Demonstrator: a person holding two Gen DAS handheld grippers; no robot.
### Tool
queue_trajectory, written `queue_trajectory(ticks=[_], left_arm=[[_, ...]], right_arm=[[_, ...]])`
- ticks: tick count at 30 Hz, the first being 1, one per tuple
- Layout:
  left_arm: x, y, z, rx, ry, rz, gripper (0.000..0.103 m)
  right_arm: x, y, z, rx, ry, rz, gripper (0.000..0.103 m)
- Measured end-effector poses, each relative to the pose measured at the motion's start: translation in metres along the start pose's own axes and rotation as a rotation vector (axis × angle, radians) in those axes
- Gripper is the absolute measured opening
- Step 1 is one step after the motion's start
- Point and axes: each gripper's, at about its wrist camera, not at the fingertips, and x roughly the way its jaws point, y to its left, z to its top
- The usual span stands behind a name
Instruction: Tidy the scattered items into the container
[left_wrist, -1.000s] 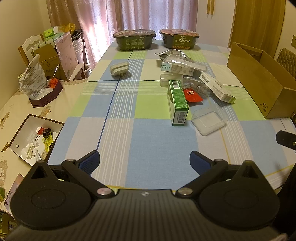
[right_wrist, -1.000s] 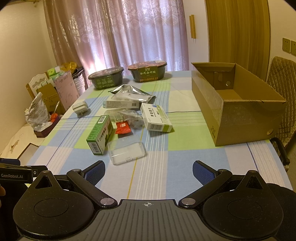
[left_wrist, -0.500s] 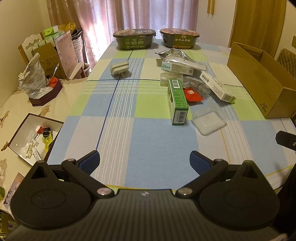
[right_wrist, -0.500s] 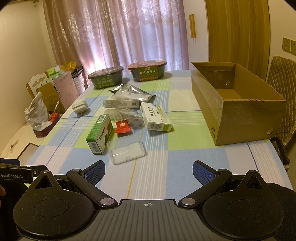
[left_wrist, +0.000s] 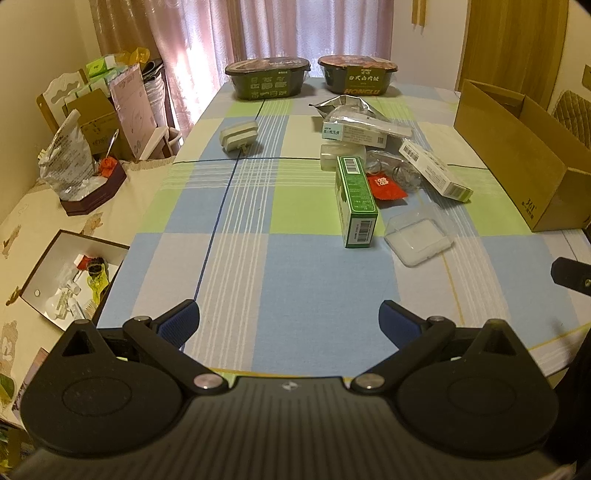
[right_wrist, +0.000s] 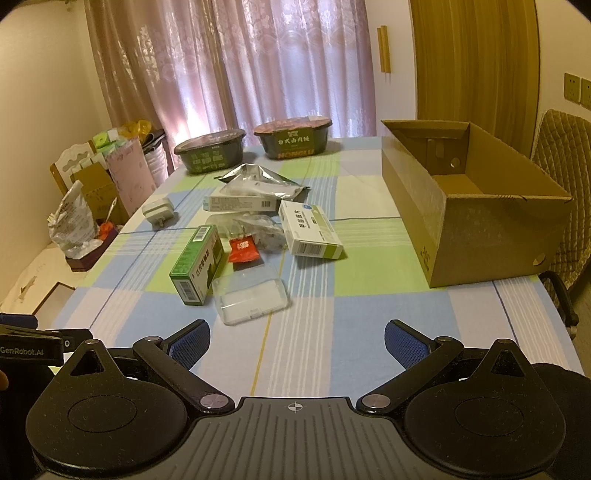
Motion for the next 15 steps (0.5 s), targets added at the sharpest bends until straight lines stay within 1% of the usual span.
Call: queue_trajectory(ticks=[6,11,15], left_arm=[[-0.005,-0.005,0.005,0.027,-0.016,-0.016,0.102],[0.002,-0.005,0.025,-0.003,-0.026,-0.095,0.102],[0.021,-0.01,0.047,0.021,-0.021,-0.123,0.102]], right_arm=[[0.0,-0.001,-0.001,0.006,-0.008,0.007,0.103],[0.009,0.001,0.002,-0.018,-0.027,0.008,0.103],[0.035,-0.001,0.007,-0.042,0.032,0.027,0.103]])
